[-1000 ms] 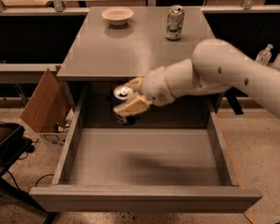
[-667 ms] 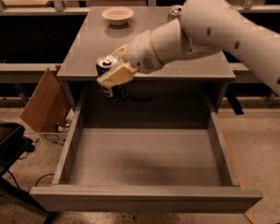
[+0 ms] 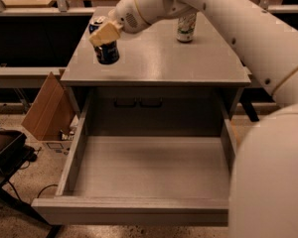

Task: Pick pepsi can from top drawer and place on counter

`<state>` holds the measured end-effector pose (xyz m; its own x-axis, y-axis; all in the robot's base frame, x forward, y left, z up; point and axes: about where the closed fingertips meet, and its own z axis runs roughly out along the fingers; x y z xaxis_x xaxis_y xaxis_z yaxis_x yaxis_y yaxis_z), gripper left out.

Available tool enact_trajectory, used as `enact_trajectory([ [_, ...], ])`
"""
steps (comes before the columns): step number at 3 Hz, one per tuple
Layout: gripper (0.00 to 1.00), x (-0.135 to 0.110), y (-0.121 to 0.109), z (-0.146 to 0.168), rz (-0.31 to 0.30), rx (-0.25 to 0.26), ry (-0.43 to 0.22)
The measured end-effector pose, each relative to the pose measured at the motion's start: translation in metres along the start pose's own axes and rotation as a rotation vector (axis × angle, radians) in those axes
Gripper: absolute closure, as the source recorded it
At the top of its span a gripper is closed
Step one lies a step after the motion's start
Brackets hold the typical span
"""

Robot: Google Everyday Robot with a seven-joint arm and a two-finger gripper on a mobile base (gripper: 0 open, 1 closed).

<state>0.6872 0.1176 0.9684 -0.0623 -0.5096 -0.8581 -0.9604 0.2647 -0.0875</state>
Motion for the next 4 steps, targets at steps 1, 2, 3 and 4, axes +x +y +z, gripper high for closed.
enact_trajectory([
  [1,1.0,-0.014,-0.054,0.021,0.054,0.063,-0.016],
  [2,1.0,-0.012,-0.089,0.032,0.061,0.124,-0.009],
  [3,1.0,0.011,-0.113,0.034,0.089,0.171,-0.017],
  [4,0.86,0.039,-0.12,0.028,0.111,0.206,-0.038],
])
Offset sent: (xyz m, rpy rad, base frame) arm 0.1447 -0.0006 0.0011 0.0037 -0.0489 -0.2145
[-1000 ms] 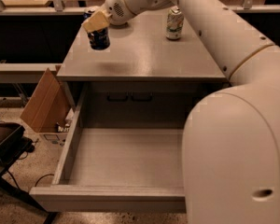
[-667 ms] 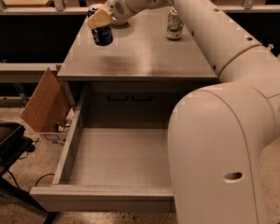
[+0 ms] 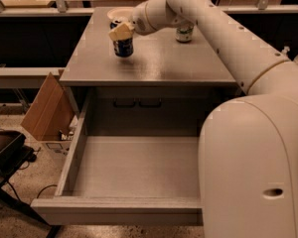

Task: Pick pepsi can from top drawer and place on counter

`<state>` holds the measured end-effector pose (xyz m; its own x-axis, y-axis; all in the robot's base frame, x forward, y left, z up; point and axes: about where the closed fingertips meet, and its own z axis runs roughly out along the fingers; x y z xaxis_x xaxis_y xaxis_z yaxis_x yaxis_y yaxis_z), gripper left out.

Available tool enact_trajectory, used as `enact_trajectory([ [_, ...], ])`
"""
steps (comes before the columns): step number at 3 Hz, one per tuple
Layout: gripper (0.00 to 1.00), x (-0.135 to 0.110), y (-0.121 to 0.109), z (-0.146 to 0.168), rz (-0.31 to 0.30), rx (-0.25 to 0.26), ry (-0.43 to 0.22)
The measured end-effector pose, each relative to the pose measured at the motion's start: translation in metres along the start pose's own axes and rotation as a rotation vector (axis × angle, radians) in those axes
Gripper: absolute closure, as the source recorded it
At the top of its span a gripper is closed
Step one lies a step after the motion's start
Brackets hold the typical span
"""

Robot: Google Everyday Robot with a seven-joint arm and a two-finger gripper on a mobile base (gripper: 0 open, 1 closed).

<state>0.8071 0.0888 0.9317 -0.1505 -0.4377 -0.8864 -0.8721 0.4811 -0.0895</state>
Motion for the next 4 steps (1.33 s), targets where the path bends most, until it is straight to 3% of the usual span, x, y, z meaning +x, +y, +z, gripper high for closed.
enact_trajectory([
  [1,0.63,0.0286,0.0126,0.0169,0.025,-0.029,0.039],
  [3,0.15,0.0255,0.0124,0.0156,0.024,-0.029,0.039],
  [4,0.0,0.0264,0.0143,0.0189,0.025,-0.034,0.041],
])
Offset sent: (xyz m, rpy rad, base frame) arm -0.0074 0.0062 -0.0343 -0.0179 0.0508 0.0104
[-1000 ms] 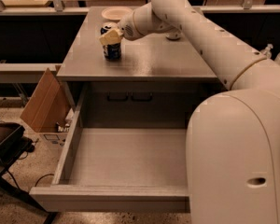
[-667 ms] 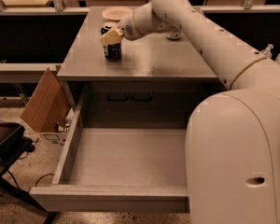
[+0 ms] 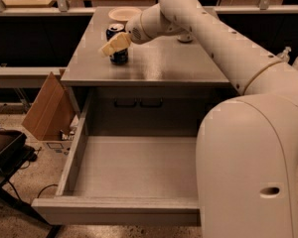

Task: Pick pepsi can from top drawer and place on counter

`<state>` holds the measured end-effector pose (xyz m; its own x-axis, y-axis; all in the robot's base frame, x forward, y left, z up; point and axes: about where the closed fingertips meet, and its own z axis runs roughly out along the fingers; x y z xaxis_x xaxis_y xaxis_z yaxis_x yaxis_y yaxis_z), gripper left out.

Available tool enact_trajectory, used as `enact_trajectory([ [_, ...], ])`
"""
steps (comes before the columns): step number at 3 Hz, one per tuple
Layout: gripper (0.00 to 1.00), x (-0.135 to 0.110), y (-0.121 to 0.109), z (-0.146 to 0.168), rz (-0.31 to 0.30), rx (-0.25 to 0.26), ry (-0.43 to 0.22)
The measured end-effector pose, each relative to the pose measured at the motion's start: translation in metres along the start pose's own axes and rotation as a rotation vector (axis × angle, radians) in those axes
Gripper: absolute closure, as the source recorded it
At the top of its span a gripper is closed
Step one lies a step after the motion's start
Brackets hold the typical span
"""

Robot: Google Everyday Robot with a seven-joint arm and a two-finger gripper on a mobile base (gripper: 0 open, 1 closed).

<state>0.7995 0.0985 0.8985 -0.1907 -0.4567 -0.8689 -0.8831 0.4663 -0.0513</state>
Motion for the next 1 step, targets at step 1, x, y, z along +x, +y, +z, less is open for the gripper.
enact_trajectory([
  [1,0.0,0.0,0.0,0.0,0.0,0.0,0.0],
])
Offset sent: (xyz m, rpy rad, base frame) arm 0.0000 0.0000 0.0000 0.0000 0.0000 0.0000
